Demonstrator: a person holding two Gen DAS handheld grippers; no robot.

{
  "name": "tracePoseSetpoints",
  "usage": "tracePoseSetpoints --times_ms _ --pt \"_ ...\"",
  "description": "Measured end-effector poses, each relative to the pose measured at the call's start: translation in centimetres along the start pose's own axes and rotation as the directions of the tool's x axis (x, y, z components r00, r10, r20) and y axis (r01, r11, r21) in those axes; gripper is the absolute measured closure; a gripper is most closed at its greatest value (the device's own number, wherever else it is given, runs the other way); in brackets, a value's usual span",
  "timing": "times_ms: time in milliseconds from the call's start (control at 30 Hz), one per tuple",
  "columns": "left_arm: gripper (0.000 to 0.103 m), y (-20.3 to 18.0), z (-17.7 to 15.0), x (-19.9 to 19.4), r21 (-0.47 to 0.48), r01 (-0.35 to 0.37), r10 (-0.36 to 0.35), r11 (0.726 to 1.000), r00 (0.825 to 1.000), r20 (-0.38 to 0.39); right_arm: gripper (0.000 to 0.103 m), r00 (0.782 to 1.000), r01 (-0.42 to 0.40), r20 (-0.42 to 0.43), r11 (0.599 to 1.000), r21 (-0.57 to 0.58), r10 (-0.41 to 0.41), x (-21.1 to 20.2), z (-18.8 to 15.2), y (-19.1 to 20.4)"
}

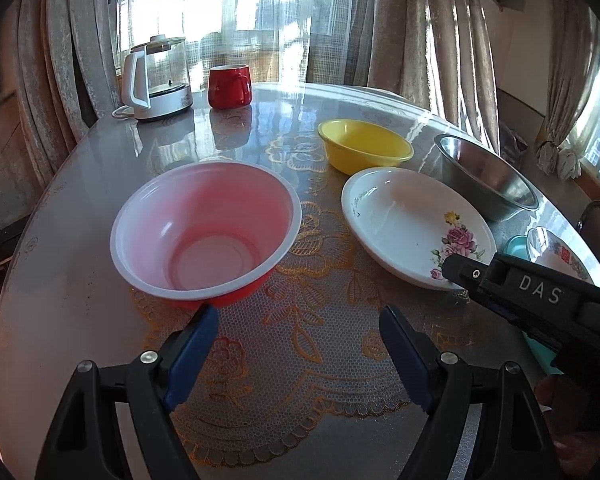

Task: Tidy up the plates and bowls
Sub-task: 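Open the left tool and withdraw from the stacked plates, then grasp the rim of the white rose-pattern plate with the right tool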

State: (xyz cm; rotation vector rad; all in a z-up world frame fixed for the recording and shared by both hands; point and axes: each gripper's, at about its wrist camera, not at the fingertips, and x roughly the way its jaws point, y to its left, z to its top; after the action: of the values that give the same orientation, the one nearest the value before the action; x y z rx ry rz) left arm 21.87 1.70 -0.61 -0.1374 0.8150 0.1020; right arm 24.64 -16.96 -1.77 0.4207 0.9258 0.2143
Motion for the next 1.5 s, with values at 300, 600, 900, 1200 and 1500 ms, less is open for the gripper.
tracePoseSetpoints --times_ms 300,600,900,1200,1500 --pt "0.02 1.0 0.2 -0.5 -0.066 0.025 -0.025 0.997 1.0 0.006 0.07 0.999 0.036 -0.012 0.999 -0.038 -0.037 -0.6 -0.4 0.3" --pt "0.02 0.6 0.2 -1.2 -0.061 0.097 -0.095 0.993 0.995 0.032 0.071 0.999 0.013 -0.033 0.995 -0.101 -0.016 -3.6 -3.5 -0.6" --pt "0.018 -1.1 -0.1 -0.6 0.017 0.152 -0.151 0.988 0.988 -0.009 0.071 0.997 -0.036 -0.066 0.988 -0.147 0.026 -7.5 -6.8 -3.1" --pt "0.017 -3.9 -1.8 0.6 0.198 0.173 -0.155 0.965 0.983 -0.1 0.071 0.996 -0.067 -0.06 0.989 -0.133 0.06 -9.6 -7.8 -5.5" --pt "0.005 -4.5 -2.3 0.8 0.239 0.195 -0.166 0.951 0.977 -0.136 0.071 0.997 -0.072 -0.022 0.984 -0.165 0.069 -8.1 -8.2 -4.5"
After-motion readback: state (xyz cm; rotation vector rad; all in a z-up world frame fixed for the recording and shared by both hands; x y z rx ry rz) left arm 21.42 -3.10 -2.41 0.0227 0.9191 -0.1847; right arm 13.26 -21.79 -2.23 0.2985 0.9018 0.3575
